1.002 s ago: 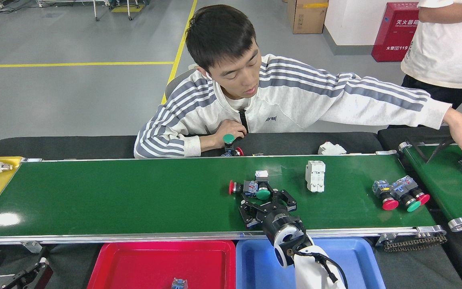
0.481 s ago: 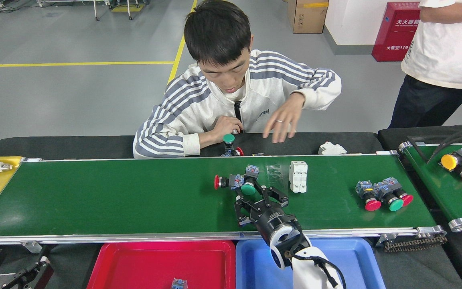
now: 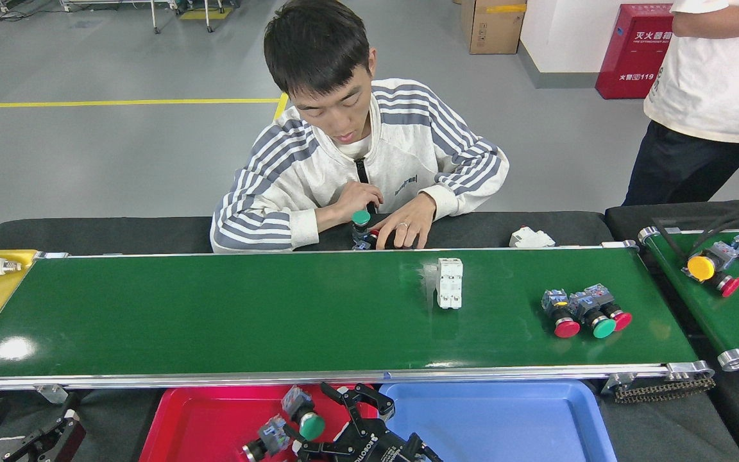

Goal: Pick switch part from conveyor to tray

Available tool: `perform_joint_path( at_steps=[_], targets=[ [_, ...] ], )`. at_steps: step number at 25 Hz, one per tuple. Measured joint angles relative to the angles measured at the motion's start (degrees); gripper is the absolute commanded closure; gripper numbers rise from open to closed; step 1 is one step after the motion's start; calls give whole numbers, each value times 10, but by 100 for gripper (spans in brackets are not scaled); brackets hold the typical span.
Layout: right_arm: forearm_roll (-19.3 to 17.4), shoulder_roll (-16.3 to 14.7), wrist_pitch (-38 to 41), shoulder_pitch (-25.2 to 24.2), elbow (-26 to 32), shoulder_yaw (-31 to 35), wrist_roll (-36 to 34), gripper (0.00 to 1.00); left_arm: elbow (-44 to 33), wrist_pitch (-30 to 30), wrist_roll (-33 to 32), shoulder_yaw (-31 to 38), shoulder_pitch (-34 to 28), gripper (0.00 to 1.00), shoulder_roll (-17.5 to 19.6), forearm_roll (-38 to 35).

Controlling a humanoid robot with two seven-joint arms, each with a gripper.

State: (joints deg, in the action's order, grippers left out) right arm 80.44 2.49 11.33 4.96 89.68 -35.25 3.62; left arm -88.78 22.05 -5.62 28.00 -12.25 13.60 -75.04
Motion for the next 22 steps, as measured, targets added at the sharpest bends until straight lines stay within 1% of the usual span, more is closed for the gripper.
perform_joint_path(
  at_steps=[3,6,7,9,13,15,18,22],
  targets=[
    [-1,-3,-43,-73,44,114,-9,0,0,0,0,2,-1,0,0,0],
    [-4,-3,-79,-148,60,234,-57,0,-2,0,0,2,-4,0,0,0],
    [-10,-3,-84,-165,60,271,-72,0,-2,0,0,2,-4,0,0,0],
    [-26,-4,-91,-178,60,310,-84,0,-3,1,0,2,-5,0,0,0],
    [-31,-4,-116,-166,59,318,-88,0,-4,1,0,-1,-5,0,0,0],
    [-19,-4,-140,-140,54,310,-64,0,-14,1,0,-3,-5,0,0,0],
    [6,-4,-159,-114,35,286,-40,0,-36,5,0,-7,-5,0,-1,0],
    [12,-6,-173,-80,8,282,-23,0,-64,15,0,-43,1,0,-5,0]
  ],
)
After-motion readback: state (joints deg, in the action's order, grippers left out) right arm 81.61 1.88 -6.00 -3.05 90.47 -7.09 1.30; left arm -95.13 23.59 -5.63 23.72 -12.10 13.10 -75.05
